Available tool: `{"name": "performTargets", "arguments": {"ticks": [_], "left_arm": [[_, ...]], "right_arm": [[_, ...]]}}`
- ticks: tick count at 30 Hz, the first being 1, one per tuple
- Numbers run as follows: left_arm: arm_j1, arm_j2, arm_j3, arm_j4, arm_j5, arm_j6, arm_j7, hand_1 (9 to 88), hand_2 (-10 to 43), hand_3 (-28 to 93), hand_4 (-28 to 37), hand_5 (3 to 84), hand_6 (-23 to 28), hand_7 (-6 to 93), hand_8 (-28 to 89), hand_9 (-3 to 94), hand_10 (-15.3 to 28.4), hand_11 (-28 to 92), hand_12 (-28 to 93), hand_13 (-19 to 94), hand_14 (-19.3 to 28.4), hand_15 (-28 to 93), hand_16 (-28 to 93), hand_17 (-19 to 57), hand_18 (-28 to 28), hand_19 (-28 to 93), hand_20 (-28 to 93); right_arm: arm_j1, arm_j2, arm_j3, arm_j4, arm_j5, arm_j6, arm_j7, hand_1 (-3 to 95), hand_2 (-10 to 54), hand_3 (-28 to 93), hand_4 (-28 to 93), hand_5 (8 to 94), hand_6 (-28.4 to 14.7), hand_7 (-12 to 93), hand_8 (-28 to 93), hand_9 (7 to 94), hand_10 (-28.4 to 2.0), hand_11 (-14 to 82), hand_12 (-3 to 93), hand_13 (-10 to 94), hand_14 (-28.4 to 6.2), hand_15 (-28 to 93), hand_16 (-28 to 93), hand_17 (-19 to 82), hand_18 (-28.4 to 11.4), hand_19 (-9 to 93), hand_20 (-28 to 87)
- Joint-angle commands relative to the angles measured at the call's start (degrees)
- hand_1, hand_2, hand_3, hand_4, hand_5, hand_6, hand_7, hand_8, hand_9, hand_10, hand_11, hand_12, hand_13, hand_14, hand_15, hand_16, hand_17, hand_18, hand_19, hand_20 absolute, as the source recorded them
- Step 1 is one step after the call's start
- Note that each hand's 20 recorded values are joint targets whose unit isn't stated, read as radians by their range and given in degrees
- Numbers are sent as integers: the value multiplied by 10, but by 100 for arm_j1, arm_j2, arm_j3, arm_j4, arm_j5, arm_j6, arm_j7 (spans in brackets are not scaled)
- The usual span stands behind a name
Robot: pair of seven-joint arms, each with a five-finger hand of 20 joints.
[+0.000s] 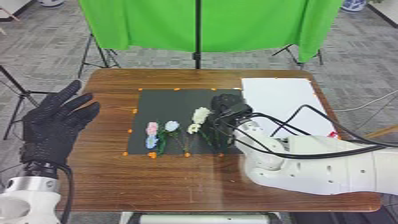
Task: Arrange flowers
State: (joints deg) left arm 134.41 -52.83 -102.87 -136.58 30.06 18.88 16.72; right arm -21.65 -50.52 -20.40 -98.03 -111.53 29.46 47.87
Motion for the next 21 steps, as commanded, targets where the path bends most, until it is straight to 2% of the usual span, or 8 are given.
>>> {"name": "performTargets", "arguments": {"ticks": [1, 6, 9, 11, 12, 14, 19, 21], "left_arm": [[243, -82, -34, -31, -22, 82, 64, 215, 99, 777, -271, 365, 103, 126, -88, 316, 206, 288, 100, 249, 282, 575, -118, -52, 256, 675, 152], [444, -68, -124, -27, -57, 97, 219, 216, 99, 775, -272, 364, 102, 126, -87, 316, 206, 288, 99, 249, 281, 574, -118, -51, 256, 676, 153], [559, -68, -156, 1, -124, 165, 370, 206, 95, 770, -277, 363, 101, 126, -87, 311, 203, 284, 99, 248, 282, 574, -118, -52, 257, 675, 153], [674, -74, -217, 24, -102, 139, 483, 195, 94, 764, -279, 362, 99, 126, -87, 308, 201, 280, 98, 247, 281, 573, -118, -53, 257, 673, 152], [702, -85, -234, 42, -102, 135, 533, 187, 94, 759, -280, 361, 98, 126, -87, 306, 198, 275, 97, 247, 282, 571, -118, -53, 257, 672, 152], [770, -86, -239, 71, -199, 172, 708, 173, 93, 751, -281, 362, 95, 125, -87, 304, 197, 271, 99, 246, 281, 569, -117, -55, 258, 668, 152], [902, -156, -300, 162, -237, 89, 918, 151, 90, 748, -282, 367, 89, 123, -86, 307, 192, 263, 105, 261, 283, 591, -107, -56, 257, 663, 157], [933, -168, -318, 196, -225, 26, 946, 143, 87, 750, -283, 369, 87, 121, -85, 313, 191, 263, 108, 265, 283, 606, -109, -56, 255, 658, 160]], "right_arm": [[93, 135, 85, -191, -117, 101, 129, 315, -68, 834, -245, 636, -11, 162, -124, 835, -115, 300, 179, 817, -44, 671, 198, 397, -219, 932, 364], [-509, 557, 1081, -566, 321, -74, -87, 285, -33, 827, -240, 631, -17, 158, -123, 814, -127, 296, 180, 790, -59, 665, 197, 378, -224, 925, 339], [-1540, 1005, 2569, -971, 1304, -360, -645, 249, 9, 821, -233, 617, -23, 159, -122, 758, -137, 285, 172, 729, -85, 640, 174, 327, -226, 867, 294], [-2369, 1208, 3678, -1231, 1886, -478, -859, 229, 31, 822, -234, 603, -27, 162, -123, 709, -155, 265, 163, 673, -110, 628, 156, 275, -223, 798, 260], [-2663, 1315, 4018, -1313, 2137, -281, -1059, 216, 44, 824, -235, 595, -31, 163, -123, 684, -167, 251, 157, 645, -123, 619, 145, 255, -224, 771, 247], [-3437, 1429, 4951, -1517, 2402, -207, -1145, 198, 61, 820, -236, 585, -35, 164, -124, 651, -181, 231, 151, 614, -142, 606, 131, 223, -225, 731, 227], [-4972, 1589, 6831, -1841, 3301, -46, -1723, 176, 72, 821, -238, 567, -41, 165, -126, 610, -190, 212, 145, 556, -164, 574, 107, 178, -228, 675, 200], [-5623, 1610, 7625, -1958, 3841, -107, -2065, 168, 73, 825, -238, 555, -43, 163, -127, 590, -193, 203, 143, 527, -174, 555, 99, 157, -233, 653, 190]]}}
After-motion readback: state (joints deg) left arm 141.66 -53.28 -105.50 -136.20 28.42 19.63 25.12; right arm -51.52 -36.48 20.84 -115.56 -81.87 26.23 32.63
